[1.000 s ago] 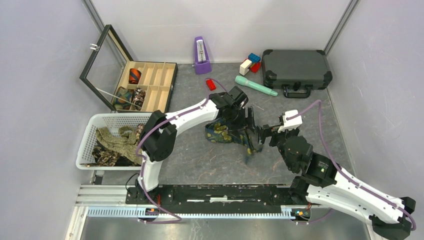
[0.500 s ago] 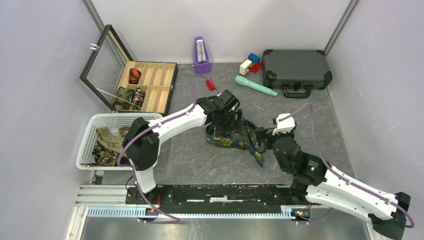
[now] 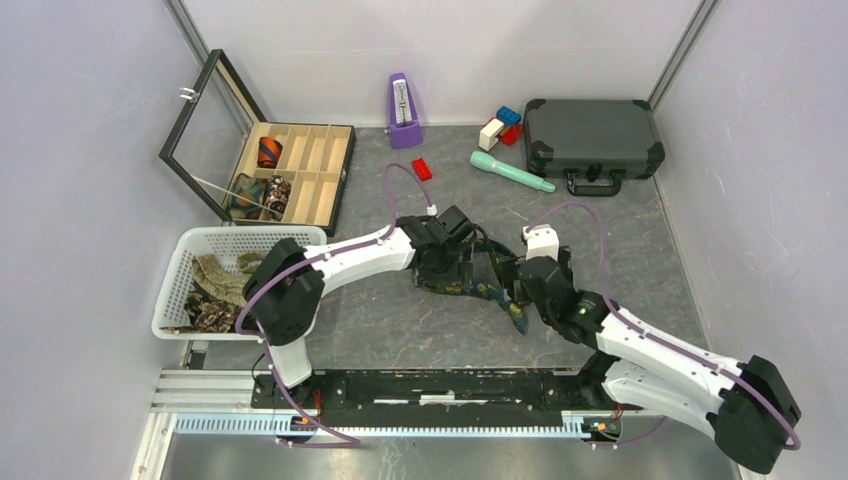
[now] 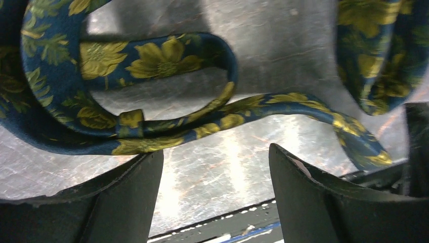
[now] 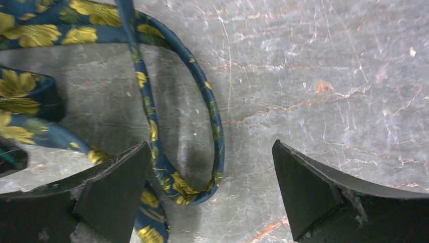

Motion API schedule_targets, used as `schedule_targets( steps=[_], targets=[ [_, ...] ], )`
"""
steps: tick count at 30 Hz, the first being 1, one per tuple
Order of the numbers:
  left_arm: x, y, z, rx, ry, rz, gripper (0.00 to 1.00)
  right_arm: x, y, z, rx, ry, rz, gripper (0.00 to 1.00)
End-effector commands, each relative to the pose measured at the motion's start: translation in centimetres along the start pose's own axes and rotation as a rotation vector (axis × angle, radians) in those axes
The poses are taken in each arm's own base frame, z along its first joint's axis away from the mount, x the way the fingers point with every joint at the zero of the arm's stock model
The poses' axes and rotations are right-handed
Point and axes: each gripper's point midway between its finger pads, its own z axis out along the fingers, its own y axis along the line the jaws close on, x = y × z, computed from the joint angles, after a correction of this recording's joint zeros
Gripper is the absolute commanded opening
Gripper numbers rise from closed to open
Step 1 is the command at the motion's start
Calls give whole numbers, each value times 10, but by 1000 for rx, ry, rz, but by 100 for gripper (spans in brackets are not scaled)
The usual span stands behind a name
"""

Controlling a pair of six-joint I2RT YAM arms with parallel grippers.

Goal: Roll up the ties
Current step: Place the tie at the center of the board.

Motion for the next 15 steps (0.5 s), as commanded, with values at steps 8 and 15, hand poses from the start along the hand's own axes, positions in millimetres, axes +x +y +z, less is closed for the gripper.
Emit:
schedule_targets(
  steps=[8,15],
  targets=[
    [-4,42,12,-158,-110,-33,78,8,12,44,-141,116,35,98],
    [-9,65,19,-203,-126,-57,68,16,15,62,-166,175,16,98]
  ],
)
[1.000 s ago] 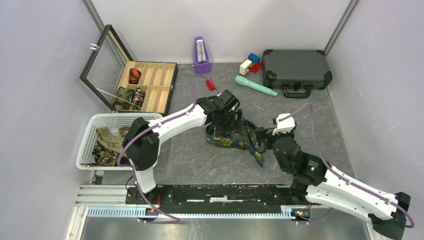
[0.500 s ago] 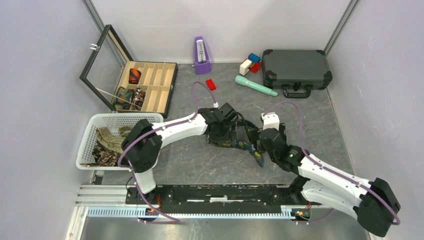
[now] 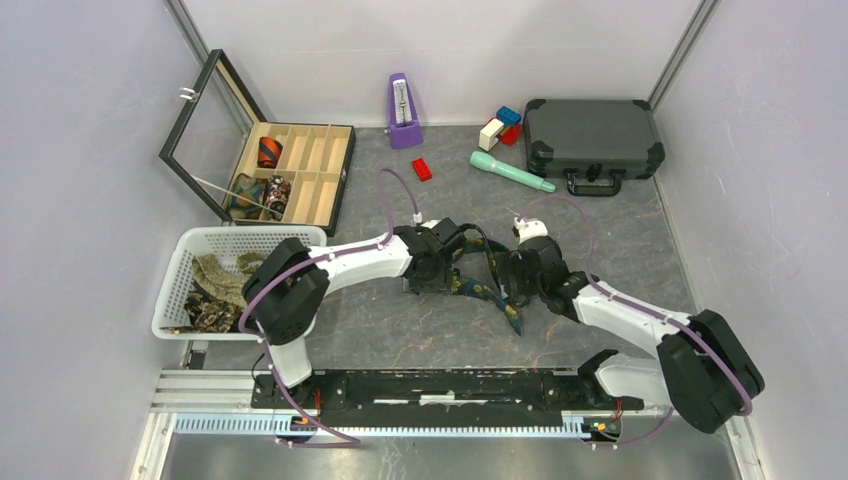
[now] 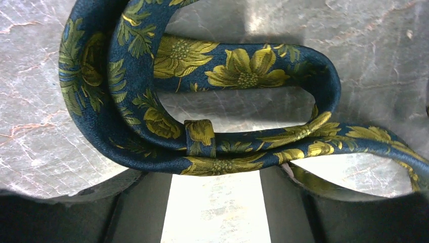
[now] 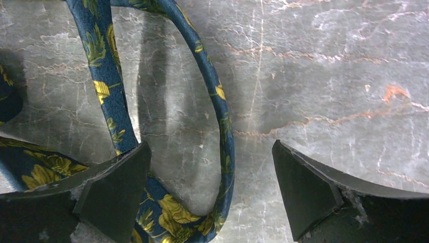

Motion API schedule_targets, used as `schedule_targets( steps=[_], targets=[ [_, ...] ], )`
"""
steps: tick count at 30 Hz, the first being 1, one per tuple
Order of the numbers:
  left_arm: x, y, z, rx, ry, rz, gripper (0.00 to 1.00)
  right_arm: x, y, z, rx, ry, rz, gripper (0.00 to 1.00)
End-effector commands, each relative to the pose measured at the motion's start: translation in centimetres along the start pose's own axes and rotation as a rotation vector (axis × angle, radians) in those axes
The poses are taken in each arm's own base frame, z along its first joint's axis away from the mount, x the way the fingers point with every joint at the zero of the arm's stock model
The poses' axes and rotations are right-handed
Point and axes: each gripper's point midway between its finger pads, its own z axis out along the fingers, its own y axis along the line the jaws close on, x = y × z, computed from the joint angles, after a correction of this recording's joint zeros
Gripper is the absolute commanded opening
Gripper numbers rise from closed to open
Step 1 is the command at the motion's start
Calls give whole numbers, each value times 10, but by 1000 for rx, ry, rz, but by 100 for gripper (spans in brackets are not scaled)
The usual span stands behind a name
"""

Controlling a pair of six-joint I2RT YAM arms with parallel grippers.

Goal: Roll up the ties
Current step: Place the tie at the center of the board, then flatten out the tie at the center of the board.

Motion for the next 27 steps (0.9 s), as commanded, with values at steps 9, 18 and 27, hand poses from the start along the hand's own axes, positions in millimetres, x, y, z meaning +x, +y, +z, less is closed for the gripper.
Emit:
schedule_targets(
  steps=[9,18,27],
  targets=[
    [-60,34,10,54,-93,-102,57,3,26,1,-171,10,11,67],
    [-137,13,12,72,-150,72,56,46,59,-28,-395,78,98,37],
    [-206,-28,7,121,-206,176,56,76,114,-71,-576,127,48,41]
  ],
)
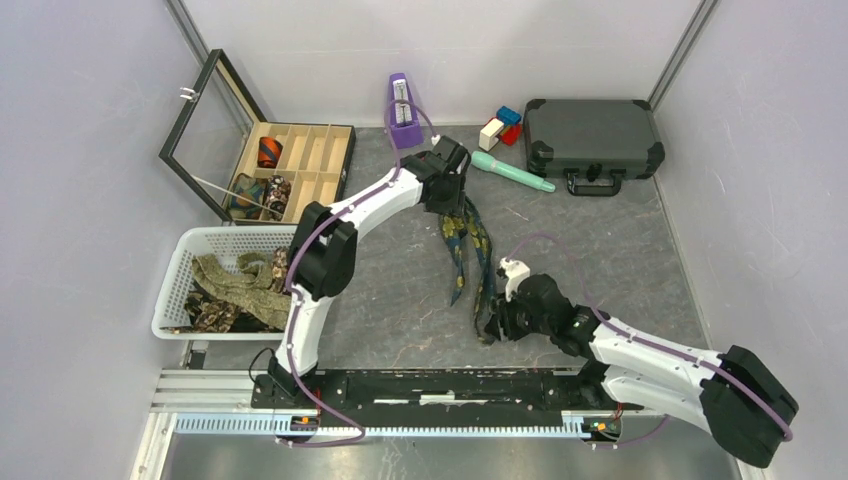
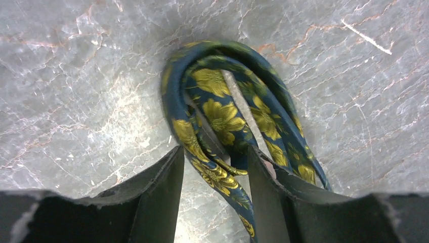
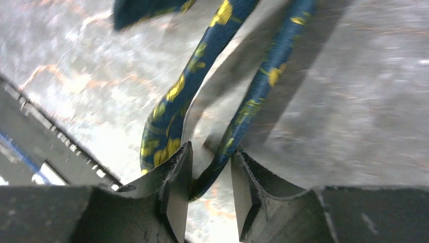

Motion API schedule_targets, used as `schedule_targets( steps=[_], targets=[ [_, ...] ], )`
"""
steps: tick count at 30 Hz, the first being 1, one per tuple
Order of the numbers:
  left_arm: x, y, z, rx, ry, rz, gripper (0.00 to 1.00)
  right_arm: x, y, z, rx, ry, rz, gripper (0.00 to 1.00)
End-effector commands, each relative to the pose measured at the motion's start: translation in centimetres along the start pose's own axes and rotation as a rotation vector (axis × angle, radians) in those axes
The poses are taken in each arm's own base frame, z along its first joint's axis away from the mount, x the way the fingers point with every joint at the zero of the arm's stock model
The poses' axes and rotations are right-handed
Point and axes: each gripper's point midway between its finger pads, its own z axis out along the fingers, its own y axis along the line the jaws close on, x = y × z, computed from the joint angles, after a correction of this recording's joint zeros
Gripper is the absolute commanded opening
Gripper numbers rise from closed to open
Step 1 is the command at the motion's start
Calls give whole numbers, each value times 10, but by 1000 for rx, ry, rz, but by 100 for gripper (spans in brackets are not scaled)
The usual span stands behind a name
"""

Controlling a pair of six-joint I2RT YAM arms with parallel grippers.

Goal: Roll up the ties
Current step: Flatten out the tie at the center of the board.

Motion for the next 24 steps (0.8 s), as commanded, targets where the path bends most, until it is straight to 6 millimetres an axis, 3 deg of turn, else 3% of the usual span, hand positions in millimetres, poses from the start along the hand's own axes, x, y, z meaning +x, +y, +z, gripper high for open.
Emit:
schedule_targets(
  steps=[1,4,6,9,11,15,18,21,24],
  targets=[
    [-25,0,-12,-14,-9,99,57,15,32,-7,-90,48,14,47],
    [-26,7,-38,-51,-27,124,65,16,19,-14,-13,52,-4,65],
    [-19,11,-61,-82,-35,145,70,5,5,-21,74,15,-28,71],
    [10,12,-92,-117,-17,192,73,-19,2,-30,132,-31,-72,76],
    [37,10,-102,-131,18,220,73,-37,5,-35,148,-54,-106,77],
    [85,6,-106,-145,71,189,72,-81,6,-45,221,-133,-157,79],
    [97,1,-99,-128,47,79,72,-118,7,-51,262,-202,-165,81],
    [89,-7,-92,-125,6,-44,72,-149,6,-51,291,-239,-154,83],
    [67,-14,-82,-148,-67,-151,73,-166,-3,-39,321,-239,-135,84]
  ],
)
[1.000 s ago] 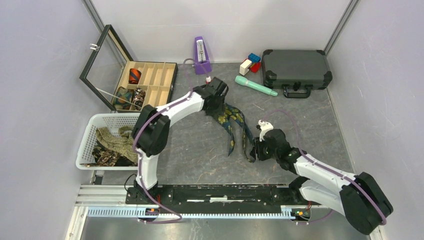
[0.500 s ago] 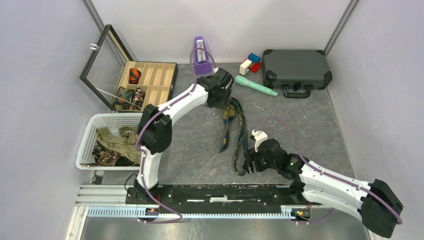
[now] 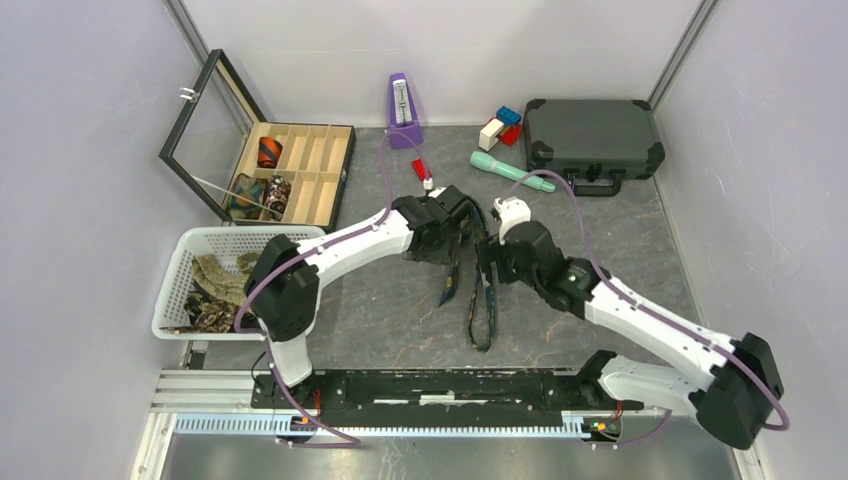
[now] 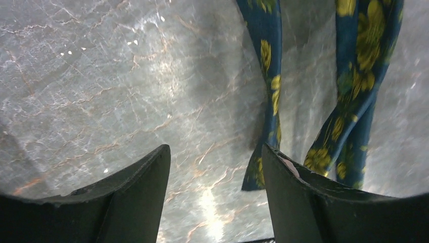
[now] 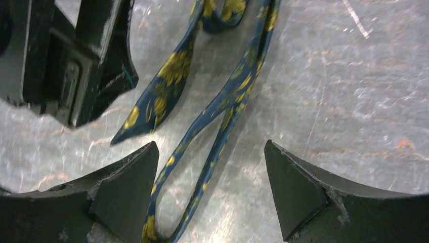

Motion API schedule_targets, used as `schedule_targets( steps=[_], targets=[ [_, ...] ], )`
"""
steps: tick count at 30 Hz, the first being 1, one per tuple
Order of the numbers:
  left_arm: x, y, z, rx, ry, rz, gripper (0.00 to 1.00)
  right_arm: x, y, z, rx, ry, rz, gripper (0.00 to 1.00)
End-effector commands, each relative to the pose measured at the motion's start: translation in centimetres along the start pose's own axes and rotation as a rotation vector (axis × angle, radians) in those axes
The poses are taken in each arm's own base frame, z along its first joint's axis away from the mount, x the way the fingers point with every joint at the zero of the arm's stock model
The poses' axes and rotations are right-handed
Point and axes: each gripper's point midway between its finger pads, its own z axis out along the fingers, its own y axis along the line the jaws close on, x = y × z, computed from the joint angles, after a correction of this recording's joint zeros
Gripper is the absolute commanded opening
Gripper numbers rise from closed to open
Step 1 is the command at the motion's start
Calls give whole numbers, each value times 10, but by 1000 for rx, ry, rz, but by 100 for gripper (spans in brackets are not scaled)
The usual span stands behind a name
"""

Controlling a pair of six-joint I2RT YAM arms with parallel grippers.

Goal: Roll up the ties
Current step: Flatten out the tie at the center of the board.

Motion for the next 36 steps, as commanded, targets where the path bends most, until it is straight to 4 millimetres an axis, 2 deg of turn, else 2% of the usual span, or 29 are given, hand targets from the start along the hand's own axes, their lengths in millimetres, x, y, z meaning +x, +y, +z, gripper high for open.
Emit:
schedule_targets(
  steps=[1,4,7,12,15,19,22,26,31,33,36],
  targets=[
    [-55,-18,3,6,-163,-286,73,-32,-19,21,85,-42,8,84],
    [-75,-26,13,29,-182,-369,73,-28,-25,42,80,-10,38,84],
    [-92,-25,30,50,-209,-462,74,-19,-20,59,34,24,63,83],
    [-116,-20,57,67,-217,-538,74,-7,-18,75,14,55,88,80],
    [-123,-20,73,60,-200,-539,72,3,-24,81,32,79,86,77],
    [-122,-18,91,50,-164,-526,68,22,-31,86,42,112,87,70],
    [-121,-12,97,49,-145,-513,64,40,-32,85,34,147,79,60],
    [-126,3,93,35,-160,-441,56,68,-31,77,4,187,81,47],
    [-150,24,90,35,-195,-238,52,103,-21,59,-79,223,130,40],
    [-162,35,90,-2,-218,-130,51,112,-15,53,-116,225,158,39],
    [-182,47,90,-47,-248,-20,51,112,-5,43,-171,210,198,39]
  ],
)
